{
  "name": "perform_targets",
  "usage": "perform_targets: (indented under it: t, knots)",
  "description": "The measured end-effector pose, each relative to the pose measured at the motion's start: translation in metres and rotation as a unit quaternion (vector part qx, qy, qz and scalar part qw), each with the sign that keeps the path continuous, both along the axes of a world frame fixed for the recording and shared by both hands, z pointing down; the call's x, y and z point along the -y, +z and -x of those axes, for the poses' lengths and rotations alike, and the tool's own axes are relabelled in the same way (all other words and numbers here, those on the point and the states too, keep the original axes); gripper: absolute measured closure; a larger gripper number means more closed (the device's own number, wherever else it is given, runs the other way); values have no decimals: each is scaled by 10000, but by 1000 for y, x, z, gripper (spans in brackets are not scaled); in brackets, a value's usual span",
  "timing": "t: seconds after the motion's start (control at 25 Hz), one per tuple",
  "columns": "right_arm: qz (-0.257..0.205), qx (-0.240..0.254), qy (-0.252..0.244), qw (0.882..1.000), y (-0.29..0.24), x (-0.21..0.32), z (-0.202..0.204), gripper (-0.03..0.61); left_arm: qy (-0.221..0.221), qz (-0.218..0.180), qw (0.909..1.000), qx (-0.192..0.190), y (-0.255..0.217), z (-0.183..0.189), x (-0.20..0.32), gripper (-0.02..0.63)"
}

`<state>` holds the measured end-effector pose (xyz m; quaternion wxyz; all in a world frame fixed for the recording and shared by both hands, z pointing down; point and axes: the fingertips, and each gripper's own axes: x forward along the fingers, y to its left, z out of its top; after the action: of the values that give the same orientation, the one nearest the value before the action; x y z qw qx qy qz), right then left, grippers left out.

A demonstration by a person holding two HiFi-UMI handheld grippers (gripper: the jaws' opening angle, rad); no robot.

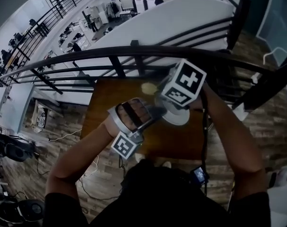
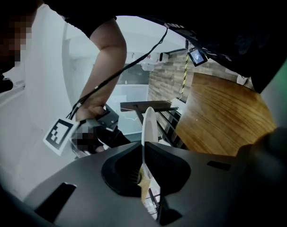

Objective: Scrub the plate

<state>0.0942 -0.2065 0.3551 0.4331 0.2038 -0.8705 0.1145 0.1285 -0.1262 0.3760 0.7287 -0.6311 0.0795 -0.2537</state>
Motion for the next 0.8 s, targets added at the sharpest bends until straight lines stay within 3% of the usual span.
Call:
perform_targets:
  t: [0.16, 0.36, 0.48, 0.6, 0.8]
  knots:
    - [65, 420, -141, 9990, -21, -25, 11, 525, -261, 87, 9996, -27, 0, 10, 19, 594]
    - [246, 459, -20, 9986, -17, -42, -6, 525, -670, 11, 9977, -99, -10, 35, 46, 594]
    - [516, 337, 69, 9981, 3, -46, -19, 525, -814, -58, 9966, -116, -15, 51, 56, 594]
    - [726, -4, 165, 9972, 25, -35, -37, 525, -652, -39, 9977, -153, -19, 52, 50, 592]
    - [749, -340, 485, 9954, 41, -12, -61, 525, -570, -126, 9983, -55, -19, 51, 30, 592]
